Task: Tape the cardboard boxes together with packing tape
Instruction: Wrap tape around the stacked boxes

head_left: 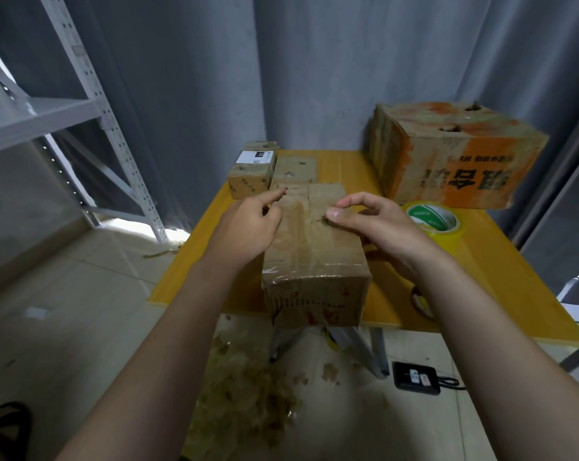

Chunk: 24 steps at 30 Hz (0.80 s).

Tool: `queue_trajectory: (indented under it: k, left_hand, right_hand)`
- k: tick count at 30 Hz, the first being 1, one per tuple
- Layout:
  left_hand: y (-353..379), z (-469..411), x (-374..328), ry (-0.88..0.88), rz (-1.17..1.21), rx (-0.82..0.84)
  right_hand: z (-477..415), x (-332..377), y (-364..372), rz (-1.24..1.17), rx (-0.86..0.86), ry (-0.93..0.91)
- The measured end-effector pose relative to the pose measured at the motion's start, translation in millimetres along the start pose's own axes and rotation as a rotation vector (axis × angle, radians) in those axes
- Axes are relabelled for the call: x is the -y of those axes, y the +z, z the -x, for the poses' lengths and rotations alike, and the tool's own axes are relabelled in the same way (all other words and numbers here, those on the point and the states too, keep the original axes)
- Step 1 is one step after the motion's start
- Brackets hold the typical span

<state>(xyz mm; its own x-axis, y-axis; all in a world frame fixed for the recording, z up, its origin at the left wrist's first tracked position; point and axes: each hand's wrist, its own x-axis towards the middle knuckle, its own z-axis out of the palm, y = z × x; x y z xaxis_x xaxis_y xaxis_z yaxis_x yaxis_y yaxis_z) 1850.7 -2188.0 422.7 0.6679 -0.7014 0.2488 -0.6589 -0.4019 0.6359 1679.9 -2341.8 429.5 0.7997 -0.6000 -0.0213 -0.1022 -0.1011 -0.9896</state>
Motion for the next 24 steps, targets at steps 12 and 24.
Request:
queue_trajectory:
  k: [12, 24]
  left_hand:
    - [2.7, -0.2, 3.7, -0.013, 0.064, 0.014]
    - [-0.5, 4.1, -1.4, 0.048, 0.024, 0.011]
  right_hand:
    - [2.1, 4.1, 4.2, 0.009, -0.069, 0.020]
    - [-0.9, 9.9, 14.7, 0.101, -0.147, 0.082]
